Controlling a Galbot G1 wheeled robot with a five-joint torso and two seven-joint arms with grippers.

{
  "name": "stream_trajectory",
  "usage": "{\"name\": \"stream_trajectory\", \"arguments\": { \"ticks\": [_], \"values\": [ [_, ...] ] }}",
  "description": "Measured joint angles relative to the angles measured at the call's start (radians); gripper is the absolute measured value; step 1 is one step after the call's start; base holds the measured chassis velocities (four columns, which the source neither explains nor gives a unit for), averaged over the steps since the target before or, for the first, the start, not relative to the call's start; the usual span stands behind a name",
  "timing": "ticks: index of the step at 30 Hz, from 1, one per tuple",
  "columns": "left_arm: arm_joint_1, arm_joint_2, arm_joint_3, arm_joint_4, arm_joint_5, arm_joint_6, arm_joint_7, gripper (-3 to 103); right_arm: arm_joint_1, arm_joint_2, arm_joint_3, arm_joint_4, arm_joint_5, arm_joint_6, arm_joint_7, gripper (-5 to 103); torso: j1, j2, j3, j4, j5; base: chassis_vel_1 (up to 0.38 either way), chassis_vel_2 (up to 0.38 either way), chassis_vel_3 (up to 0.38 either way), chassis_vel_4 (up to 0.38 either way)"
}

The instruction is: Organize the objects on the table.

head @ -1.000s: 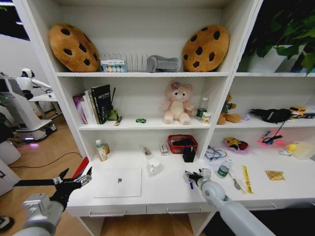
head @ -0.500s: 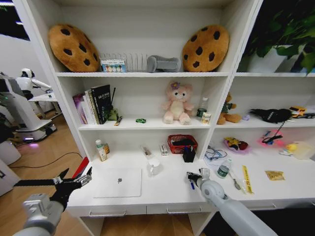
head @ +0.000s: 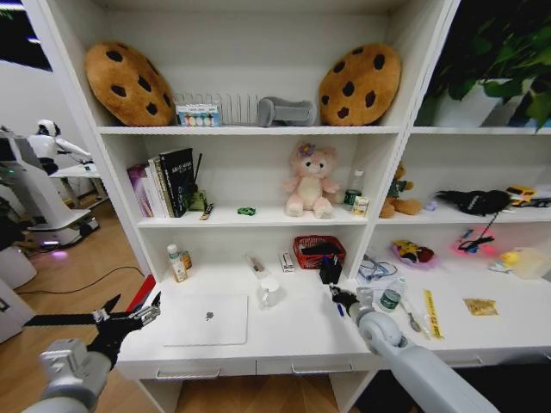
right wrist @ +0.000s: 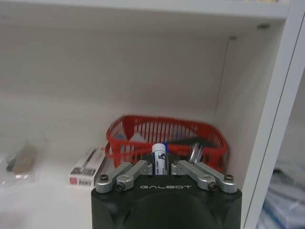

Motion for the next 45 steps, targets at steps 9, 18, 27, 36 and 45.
{"name": "stream_trajectory", "arguments": {
  "ticks": [9, 18, 27, 36, 45],
  "values": [
    [0.000, 0.000, 0.000, 0.000, 0.000, 0.000, 0.000, 100, 0.169, 0.059, -0.048, -0.210, -0.118, 0.234, -0.078, 12, 0.000, 0.000, 0.000, 0.0000, 0.0000, 0.000, 0.000, 0.000, 0.000],
    [0.000, 0.000, 0.000, 0.000, 0.000, 0.000, 0.000, 100, 0.339, 0.128, -0.125, -0.437, -0.188, 0.384, -0.066, 12, 0.000, 0.000, 0.000, 0.0002, -0.0001, 0.000, 0.000, 0.000, 0.000],
    [0.000, 0.000, 0.000, 0.000, 0.000, 0.000, 0.000, 100, 0.391, 0.198, -0.151, -0.619, -0.239, 0.477, -0.064, 12, 0.000, 0.000, 0.000, -0.0001, -0.0001, 0.000, 0.000, 0.000, 0.000],
    [0.000, 0.000, 0.000, 0.000, 0.000, 0.000, 0.000, 100, 0.408, 0.236, -0.162, -0.668, -0.258, 0.510, -0.061, 18, 0.000, 0.000, 0.000, 0.0000, 0.0000, 0.000, 0.000, 0.000, 0.000],
    [0.000, 0.000, 0.000, 0.000, 0.000, 0.000, 0.000, 100, 0.375, 0.200, -0.144, -0.602, -0.235, 0.473, -0.059, 50, 0.000, 0.000, 0.000, 0.0002, 0.0003, 0.000, 0.000, 0.000, 0.000]
  ]
}}
